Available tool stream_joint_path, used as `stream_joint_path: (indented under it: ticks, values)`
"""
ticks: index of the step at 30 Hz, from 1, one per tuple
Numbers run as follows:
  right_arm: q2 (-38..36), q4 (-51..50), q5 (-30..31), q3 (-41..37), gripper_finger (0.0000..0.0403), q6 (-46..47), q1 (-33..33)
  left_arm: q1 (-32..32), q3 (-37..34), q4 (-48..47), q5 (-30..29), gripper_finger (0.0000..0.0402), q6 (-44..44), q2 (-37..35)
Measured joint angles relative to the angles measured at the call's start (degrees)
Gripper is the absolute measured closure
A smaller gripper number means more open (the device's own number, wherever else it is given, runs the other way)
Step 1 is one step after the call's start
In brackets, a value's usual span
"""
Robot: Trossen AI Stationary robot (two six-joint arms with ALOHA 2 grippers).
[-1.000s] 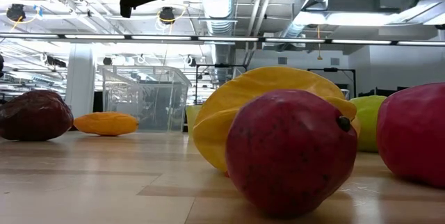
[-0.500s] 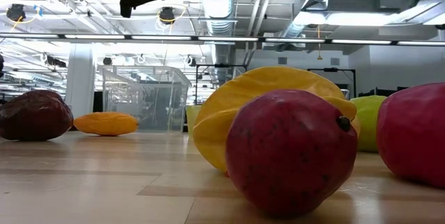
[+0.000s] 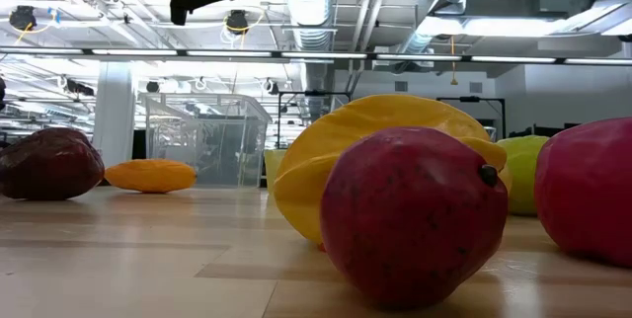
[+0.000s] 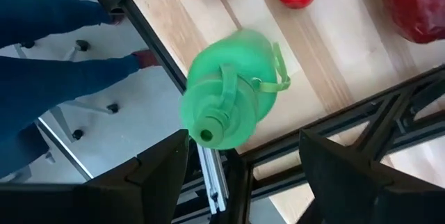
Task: Pick & Place Food Item
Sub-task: Put the green tumbler into the transparent bin
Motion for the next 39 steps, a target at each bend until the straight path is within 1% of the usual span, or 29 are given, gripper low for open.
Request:
stream_joint_path:
  ticks: [4, 10, 13, 16, 22, 28, 32, 36, 39]
  values:
    - [0.0, 0.44, 1.77, 0.0, 0.0137, -0.14, 0.02, -0.01, 0.0, -0.1, 0.0, 0.0128, -0.01, 0.0]
    - [-0.06, 0.42, 2.26, -0.56, 0.0137, -0.14, 0.34, 0.0, 0.0, -0.21, 0.02, 0.0128, -0.01, 0.02]
    - [-0.02, 4.02, 2.23, -3.27, 0.0137, -0.03, 0.93, 0.0, 0.0, -0.95, 0.02, 0.0128, -0.02, 0.02]
    - [0.04, 7.09, 0.92, -5.23, 0.0137, 0.27, 1.52, 0.01, 0.0, -1.53, 0.04, 0.0128, -0.05, 0.02]
    - [-0.04, 4.19, 0.76, -5.53, 0.0143, 0.33, 1.11, 0.01, 0.0, -1.46, -1.25, 0.0128, -0.26, 0.02]
    - [-0.07, 3.63, 1.36, -5.53, 0.0181, -0.61, 1.18, 0.0, 0.0, -1.45, -1.29, 0.0128, -0.42, 0.02]
    - [-0.07, 3.26, 2.64, -5.49, 0.0194, -1.49, 1.18, 0.01, 0.0, -1.49, -1.49, 0.0128, -0.43, 0.02]
    - [-0.07, 3.32, 3.84, -5.49, 0.0192, -1.68, 1.18, 0.01, 0.0, -2.11, -1.53, 0.0128, -0.43, 0.02]
    - [-0.07, 3.71, 3.97, -5.49, 0.018, -1.66, 1.18, 0.0, 0.0, -2.46, -1.53, 0.0128, -0.45, 0.02]
